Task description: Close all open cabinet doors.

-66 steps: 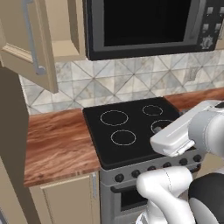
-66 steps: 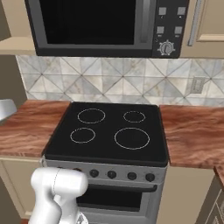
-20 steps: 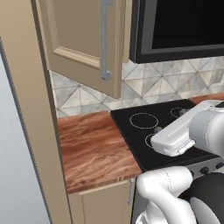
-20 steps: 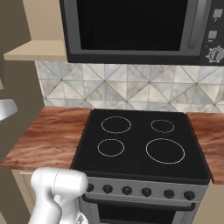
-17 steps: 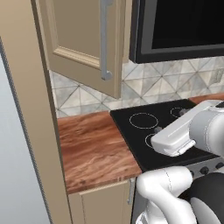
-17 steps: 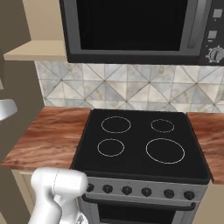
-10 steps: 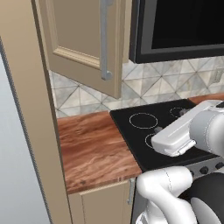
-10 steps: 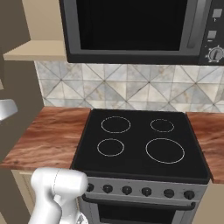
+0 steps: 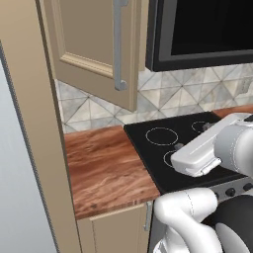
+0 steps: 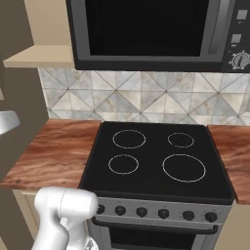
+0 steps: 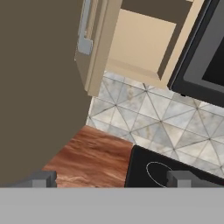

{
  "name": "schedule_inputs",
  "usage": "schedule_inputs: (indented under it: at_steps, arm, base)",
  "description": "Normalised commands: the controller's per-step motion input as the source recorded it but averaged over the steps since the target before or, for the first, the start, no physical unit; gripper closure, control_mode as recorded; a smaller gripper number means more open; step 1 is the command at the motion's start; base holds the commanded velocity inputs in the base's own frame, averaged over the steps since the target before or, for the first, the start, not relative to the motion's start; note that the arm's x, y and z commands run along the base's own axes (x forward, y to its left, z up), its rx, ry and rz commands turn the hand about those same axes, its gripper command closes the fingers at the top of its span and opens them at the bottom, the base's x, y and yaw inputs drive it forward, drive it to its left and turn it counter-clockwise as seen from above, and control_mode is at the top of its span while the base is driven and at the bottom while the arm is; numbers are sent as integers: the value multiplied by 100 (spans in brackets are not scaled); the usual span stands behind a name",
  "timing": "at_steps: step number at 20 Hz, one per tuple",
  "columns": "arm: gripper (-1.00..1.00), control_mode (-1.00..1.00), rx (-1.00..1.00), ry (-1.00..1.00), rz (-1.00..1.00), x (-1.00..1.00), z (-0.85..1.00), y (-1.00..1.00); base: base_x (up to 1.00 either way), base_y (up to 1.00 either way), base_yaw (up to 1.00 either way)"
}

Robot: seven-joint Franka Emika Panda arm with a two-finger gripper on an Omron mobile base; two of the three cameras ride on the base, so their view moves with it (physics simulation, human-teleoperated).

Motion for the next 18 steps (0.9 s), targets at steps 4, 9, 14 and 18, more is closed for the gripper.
schedule_inputs:
  at_steps: [4, 9, 14, 18]
  arm:
    - [-100, 100, 0, 0, 0, 0, 0, 0]
    - [-100, -100, -1, -1, 0, -4, -6, 11]
    - [-100, -100, -14, -16, 0, -44, -1, 23]
    - [-100, -100, -20, -21, 1, -42, 23, 14]
  base:
    - [0, 0, 0]
    - [0, 1, 0]
    - [0, 0, 0]
    - [0, 0, 0]
